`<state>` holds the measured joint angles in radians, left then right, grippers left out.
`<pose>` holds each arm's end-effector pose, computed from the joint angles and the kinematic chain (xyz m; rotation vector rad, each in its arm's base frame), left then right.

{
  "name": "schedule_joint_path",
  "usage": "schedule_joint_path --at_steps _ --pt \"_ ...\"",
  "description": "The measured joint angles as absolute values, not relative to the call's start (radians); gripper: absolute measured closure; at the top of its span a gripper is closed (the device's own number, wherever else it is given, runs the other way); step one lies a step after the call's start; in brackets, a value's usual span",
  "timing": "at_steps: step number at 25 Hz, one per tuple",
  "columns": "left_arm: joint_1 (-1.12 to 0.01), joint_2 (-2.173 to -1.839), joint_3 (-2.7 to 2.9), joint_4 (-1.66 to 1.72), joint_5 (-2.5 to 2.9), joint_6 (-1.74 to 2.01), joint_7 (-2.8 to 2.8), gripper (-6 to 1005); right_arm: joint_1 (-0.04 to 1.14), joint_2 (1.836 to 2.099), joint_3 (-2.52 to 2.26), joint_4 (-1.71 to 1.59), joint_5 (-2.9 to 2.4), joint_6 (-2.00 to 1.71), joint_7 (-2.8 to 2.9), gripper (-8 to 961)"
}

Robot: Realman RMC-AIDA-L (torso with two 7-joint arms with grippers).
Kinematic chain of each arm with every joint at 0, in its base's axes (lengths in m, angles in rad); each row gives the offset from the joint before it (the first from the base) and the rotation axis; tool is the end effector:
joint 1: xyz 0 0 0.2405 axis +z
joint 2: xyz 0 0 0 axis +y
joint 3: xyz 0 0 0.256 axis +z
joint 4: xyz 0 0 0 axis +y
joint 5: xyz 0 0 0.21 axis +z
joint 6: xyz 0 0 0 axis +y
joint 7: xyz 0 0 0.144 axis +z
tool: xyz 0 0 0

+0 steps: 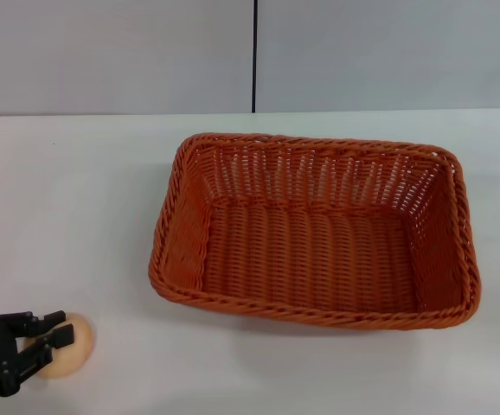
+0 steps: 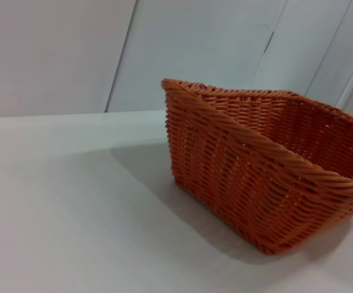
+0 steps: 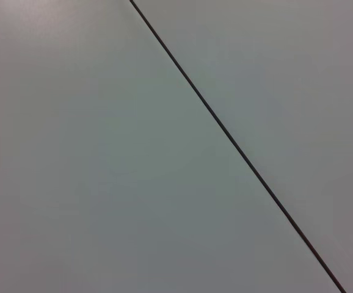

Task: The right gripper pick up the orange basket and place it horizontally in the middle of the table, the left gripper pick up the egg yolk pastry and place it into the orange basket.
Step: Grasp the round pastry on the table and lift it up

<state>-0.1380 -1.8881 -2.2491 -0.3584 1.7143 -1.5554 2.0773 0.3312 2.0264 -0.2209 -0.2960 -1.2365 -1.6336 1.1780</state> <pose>-0.3929 0.1882 0.0238 -2.5304 -0.8932 -0.6173 0.3482 0.2838 0.1135 -1.4409 0.6965 1.4300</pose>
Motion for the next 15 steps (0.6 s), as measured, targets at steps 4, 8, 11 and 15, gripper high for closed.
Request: schedule_joint_path --at_steps 4,8,11,15 --pt "-0.138 -1.89 -2.251 -0.36 1.715 -1.55 2.081 801 0.329 2.026 -0.221 -0.296 -1.237 -1.631 1.178 512" --pt "-0.139 -1.89 -2.256 -0.361 1.715 -1.545 2.082 860 0.329 2.026 -0.221 -0.296 -1.237 -1.626 1.178 512" --pt "-0.139 -1.89 -2.281 -0.362 1.715 -1.552 2.082 873 0.328 2.026 -0.221 -0.296 -1.237 -1.623 1.178 512" --pt "-0.14 -1.894 -2.393 -0.362 1.71 -1.595 2.082 891 0.327 2.026 -0.221 -0.296 -1.236 -1.623 1.178 512"
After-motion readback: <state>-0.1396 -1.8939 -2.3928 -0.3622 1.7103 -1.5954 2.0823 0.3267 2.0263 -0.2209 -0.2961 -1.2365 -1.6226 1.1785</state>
